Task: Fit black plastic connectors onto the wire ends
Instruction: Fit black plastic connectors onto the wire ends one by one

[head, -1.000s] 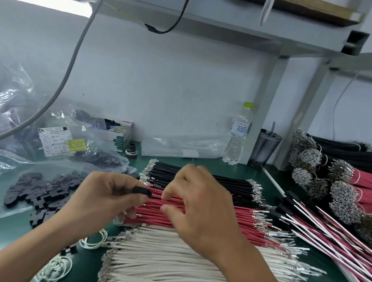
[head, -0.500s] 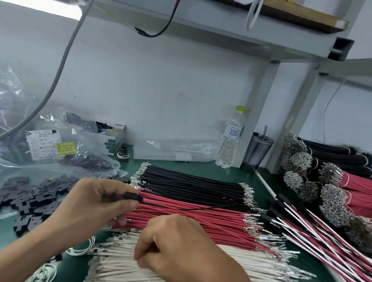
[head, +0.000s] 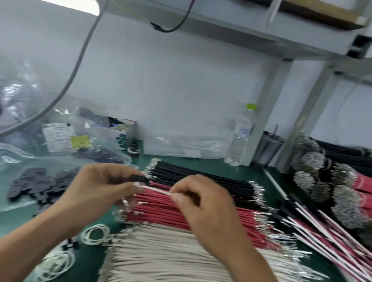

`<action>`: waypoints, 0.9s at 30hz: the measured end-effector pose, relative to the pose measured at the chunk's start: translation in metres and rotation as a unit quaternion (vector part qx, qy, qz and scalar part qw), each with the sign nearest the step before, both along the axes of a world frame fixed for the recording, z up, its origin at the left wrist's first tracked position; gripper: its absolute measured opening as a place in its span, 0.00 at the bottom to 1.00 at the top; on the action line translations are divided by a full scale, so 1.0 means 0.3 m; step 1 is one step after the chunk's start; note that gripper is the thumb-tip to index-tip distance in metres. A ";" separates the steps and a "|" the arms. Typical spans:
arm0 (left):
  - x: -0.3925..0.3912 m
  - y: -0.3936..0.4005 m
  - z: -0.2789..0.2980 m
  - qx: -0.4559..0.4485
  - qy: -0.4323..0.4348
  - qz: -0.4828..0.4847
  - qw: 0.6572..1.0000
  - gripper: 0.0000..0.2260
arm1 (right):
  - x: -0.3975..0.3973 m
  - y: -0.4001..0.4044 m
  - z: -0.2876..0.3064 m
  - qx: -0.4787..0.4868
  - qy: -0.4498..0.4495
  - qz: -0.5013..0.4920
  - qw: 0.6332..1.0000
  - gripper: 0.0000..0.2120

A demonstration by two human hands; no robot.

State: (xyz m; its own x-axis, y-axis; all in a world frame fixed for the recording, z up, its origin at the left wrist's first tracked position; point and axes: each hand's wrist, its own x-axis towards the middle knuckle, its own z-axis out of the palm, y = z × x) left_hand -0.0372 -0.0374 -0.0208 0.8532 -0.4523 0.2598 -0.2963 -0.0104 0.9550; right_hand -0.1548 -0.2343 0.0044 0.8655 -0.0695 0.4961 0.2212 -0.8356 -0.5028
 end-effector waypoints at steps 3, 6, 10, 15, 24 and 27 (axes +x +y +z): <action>-0.011 0.010 0.017 -0.006 0.023 -0.007 1.000 0.05 | 0.001 -0.017 -0.007 -0.013 -0.058 -0.024 0.998 0.05; -0.016 0.016 0.024 -0.021 0.030 -0.011 0.999 0.06 | 0.007 -0.010 -0.014 -0.035 -0.080 -0.033 0.996 0.05; -0.014 0.012 0.019 -0.030 0.029 -0.014 0.999 0.06 | 0.003 0.005 -0.021 -0.076 -0.087 -0.055 0.992 0.05; -0.017 0.023 0.027 -0.042 0.037 -0.025 0.998 0.09 | -0.004 0.008 -0.009 -0.102 -0.095 -0.080 0.987 0.07; -0.017 0.027 0.027 -0.050 0.028 -0.052 0.997 0.10 | 0.008 0.016 -0.011 -0.105 -0.056 -0.124 0.985 0.08; -0.012 0.034 0.022 -0.029 0.016 -0.055 0.998 0.11 | 0.016 0.023 -0.022 -0.098 -0.051 -0.102 0.989 0.08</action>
